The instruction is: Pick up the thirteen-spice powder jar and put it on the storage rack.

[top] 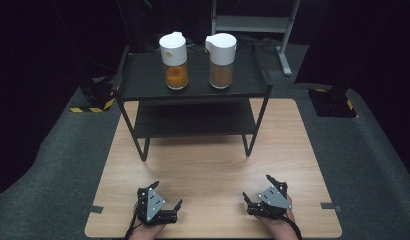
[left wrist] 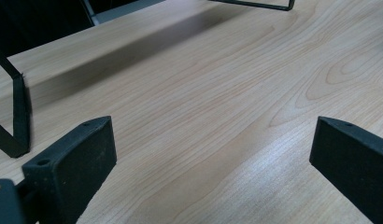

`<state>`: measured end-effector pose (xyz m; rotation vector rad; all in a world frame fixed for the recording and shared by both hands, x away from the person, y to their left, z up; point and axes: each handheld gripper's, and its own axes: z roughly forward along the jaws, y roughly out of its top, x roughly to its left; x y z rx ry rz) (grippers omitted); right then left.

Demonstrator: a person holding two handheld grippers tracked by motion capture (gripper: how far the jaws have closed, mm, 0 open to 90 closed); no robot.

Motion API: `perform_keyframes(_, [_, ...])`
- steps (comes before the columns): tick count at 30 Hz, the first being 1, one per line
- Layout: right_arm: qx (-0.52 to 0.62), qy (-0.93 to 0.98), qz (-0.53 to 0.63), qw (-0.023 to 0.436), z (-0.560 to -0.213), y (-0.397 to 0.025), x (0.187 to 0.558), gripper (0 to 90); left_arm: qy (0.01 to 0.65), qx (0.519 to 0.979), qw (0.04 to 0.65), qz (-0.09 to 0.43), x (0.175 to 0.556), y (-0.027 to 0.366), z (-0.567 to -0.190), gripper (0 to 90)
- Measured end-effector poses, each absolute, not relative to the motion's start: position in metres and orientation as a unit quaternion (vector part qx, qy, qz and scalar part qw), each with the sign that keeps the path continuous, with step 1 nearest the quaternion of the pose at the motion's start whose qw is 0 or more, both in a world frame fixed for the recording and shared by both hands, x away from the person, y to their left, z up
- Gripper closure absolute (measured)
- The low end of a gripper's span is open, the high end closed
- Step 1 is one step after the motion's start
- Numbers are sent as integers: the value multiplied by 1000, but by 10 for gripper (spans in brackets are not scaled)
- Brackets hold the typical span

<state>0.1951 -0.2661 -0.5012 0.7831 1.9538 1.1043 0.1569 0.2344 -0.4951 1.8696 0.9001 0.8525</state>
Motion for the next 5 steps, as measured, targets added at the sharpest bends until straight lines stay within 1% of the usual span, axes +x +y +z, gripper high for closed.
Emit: perform_keyframes(5, [308,763,436,365,-500,-269,196,2,364,750,432,344,157,233,-495,6])
